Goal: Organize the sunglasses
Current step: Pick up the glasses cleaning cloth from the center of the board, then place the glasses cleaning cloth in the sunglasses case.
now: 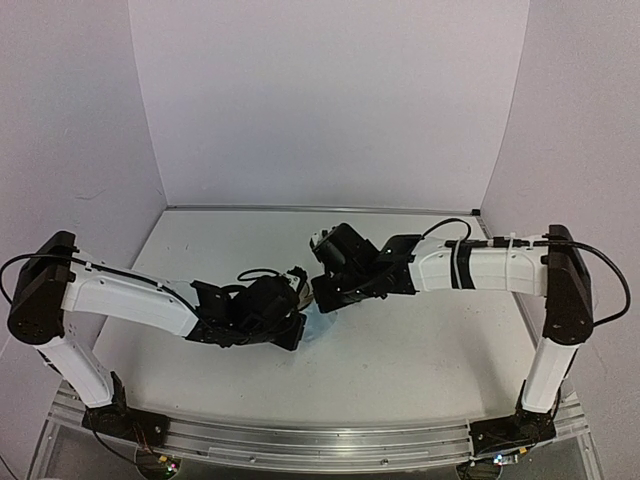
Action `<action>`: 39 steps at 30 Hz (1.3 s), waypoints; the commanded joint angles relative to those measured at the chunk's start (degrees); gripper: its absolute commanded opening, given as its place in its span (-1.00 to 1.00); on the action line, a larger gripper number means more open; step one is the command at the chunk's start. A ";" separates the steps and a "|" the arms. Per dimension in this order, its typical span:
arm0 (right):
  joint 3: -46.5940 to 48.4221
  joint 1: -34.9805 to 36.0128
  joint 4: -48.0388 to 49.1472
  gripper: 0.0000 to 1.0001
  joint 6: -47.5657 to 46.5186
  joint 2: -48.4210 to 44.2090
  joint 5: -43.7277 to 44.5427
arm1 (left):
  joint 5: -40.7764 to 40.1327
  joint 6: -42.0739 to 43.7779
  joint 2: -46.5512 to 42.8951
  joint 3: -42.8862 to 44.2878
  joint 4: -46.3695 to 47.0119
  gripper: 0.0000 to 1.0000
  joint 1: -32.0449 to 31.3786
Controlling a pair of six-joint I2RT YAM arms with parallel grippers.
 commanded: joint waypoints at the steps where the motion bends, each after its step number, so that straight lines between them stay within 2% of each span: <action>1: 4.82 0.14 -0.56 -1.00 -1.27 1.33 1.25 | -4.36 0.48 -4.14 1.43 -0.75 -1.00 0.11; 21: 20.61 -0.92 -3.30 -1.00 -3.92 11.27 0.43 | -9.13 -0.09 -7.06 -1.18 -2.24 -1.00 3.57; 39: 27.82 -3.70 -3.43 -1.00 -4.80 17.35 -2.58 | -4.30 0.10 -7.84 -5.01 2.51 -1.00 10.42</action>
